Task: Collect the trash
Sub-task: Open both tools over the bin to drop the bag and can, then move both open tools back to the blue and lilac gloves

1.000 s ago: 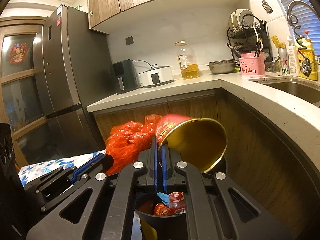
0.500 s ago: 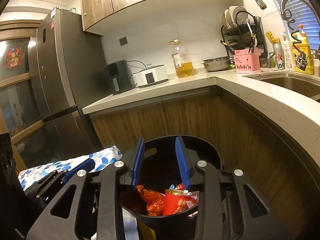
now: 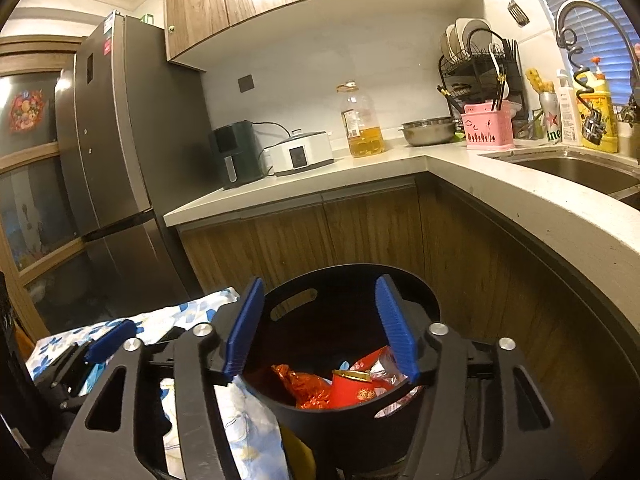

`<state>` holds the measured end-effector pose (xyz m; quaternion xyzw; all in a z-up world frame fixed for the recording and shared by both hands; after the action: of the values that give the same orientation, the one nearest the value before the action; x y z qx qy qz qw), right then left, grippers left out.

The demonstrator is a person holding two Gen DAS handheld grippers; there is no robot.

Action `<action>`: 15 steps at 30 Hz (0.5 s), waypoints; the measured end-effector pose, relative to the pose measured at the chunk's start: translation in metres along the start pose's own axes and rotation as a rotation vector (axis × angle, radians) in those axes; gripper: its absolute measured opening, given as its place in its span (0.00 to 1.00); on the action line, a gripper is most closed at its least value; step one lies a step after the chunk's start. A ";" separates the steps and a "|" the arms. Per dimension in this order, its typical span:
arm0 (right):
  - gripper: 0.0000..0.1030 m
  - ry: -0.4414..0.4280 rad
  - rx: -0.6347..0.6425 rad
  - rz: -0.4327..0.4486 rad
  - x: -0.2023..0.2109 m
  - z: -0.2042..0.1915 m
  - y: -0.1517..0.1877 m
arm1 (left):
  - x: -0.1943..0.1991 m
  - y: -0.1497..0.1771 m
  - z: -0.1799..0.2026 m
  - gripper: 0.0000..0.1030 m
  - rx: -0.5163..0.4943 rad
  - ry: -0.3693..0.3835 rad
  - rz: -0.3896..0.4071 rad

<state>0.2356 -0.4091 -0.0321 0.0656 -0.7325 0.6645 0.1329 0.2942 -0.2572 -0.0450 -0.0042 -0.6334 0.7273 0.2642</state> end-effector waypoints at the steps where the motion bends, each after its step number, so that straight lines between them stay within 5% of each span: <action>1: 0.59 0.000 0.006 0.003 0.003 -0.004 0.001 | 0.006 0.000 -0.005 0.76 0.008 -0.013 0.011; 15: 0.63 -0.025 0.039 0.021 0.022 -0.060 0.017 | 0.071 0.003 -0.079 0.88 0.089 -0.204 0.102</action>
<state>0.2162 -0.3465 -0.0371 0.0687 -0.7217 0.6791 0.1153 0.2589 -0.1570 -0.0405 0.0494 -0.6229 0.7640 0.1607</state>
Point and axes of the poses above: each gripper's, at about its wrist camera, not at the fingertips, and x roughly against the way its jaws point, z to its right, y to its underside, the point moved 3 cm from there along -x, roughly the way its jaws point, and after that the axes turned 8 degrees about x, right-handed, at the moved point
